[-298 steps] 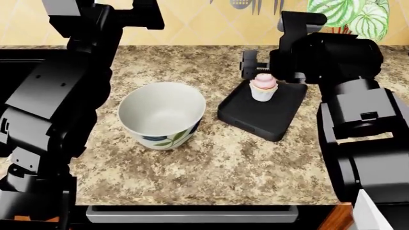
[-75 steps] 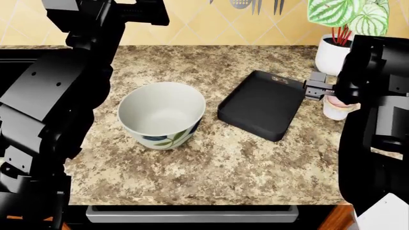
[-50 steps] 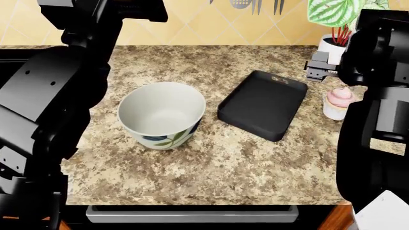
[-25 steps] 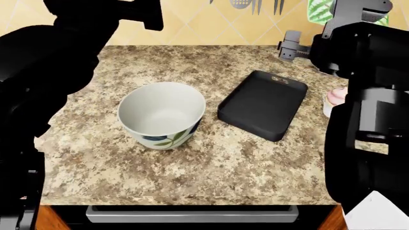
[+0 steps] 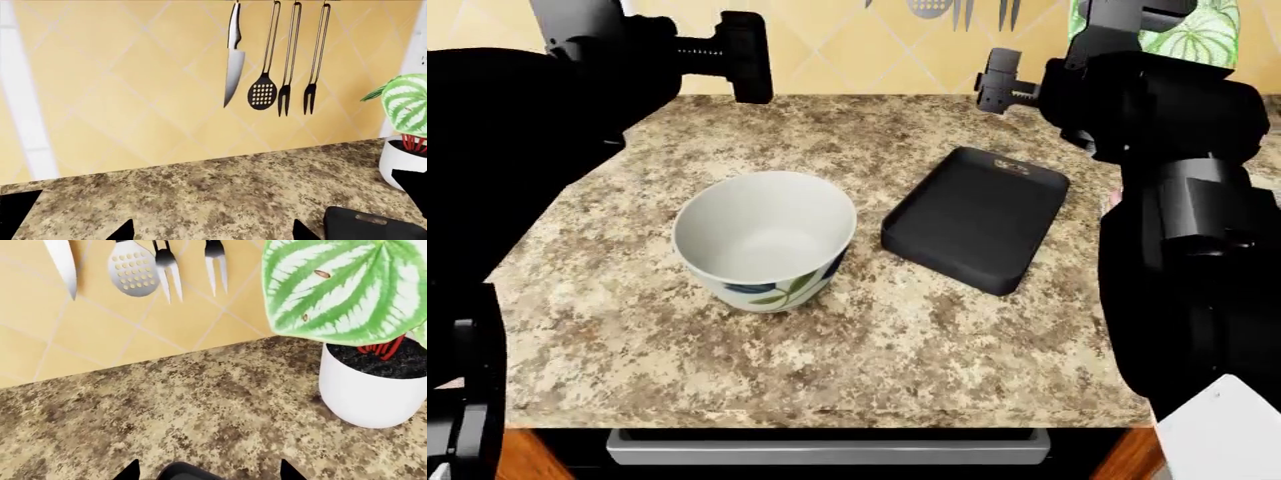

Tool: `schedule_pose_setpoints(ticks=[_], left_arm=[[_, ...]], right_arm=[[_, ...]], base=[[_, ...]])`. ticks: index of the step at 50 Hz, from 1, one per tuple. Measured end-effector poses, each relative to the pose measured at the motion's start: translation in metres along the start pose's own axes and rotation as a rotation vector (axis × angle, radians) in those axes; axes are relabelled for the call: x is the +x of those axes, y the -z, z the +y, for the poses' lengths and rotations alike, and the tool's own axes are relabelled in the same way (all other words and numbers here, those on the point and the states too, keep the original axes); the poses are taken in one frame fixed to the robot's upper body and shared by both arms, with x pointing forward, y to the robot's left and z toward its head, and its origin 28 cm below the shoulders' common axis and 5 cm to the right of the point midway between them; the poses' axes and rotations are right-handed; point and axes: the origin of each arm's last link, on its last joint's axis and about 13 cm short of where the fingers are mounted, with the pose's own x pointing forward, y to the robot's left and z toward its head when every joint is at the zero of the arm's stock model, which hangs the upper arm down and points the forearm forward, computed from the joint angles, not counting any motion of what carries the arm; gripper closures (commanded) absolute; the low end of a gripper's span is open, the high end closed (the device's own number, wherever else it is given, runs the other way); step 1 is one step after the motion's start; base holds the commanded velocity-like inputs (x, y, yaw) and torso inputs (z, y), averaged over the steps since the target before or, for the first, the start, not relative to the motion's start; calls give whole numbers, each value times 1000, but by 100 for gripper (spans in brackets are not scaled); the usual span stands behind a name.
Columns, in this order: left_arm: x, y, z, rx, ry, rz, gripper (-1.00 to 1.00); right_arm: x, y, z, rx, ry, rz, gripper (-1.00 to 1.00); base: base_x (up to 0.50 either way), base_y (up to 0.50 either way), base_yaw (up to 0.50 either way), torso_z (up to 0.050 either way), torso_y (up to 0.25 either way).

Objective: Move the fresh-baked cupcake off the tray onto the counter, and place the bowl used for mixing into the sink.

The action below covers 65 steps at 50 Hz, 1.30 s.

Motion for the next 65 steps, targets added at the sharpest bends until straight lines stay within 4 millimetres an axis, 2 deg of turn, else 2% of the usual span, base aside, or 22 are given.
schedule_pose_setpoints(ticks=[8, 20, 39, 53, 65], left_arm=[[-7, 2, -1, -14, 9, 62, -100], [-16, 3, -2, -32, 2, 274, -100], [-30, -20, -3, -26, -25, 398, -100], [-32, -23, -1, -29, -44, 506, -100], [-23, -15, 3, -45, -58, 587, -100]], right_arm=[[2, 2, 2, -8, -17, -3, -100], [2, 0, 5, -15, -34, -16, -100], [3, 0, 5, -10, -43, -20, -100], [3, 1, 5, -8, -49, -21, -100], [4, 3, 4, -8, -48, -17, -100]], base=[[0, 0, 0, 0, 0], [0, 0, 0, 0, 0], [0, 0, 0, 0, 0], [0, 0, 0, 0, 0], [0, 0, 0, 0, 0]])
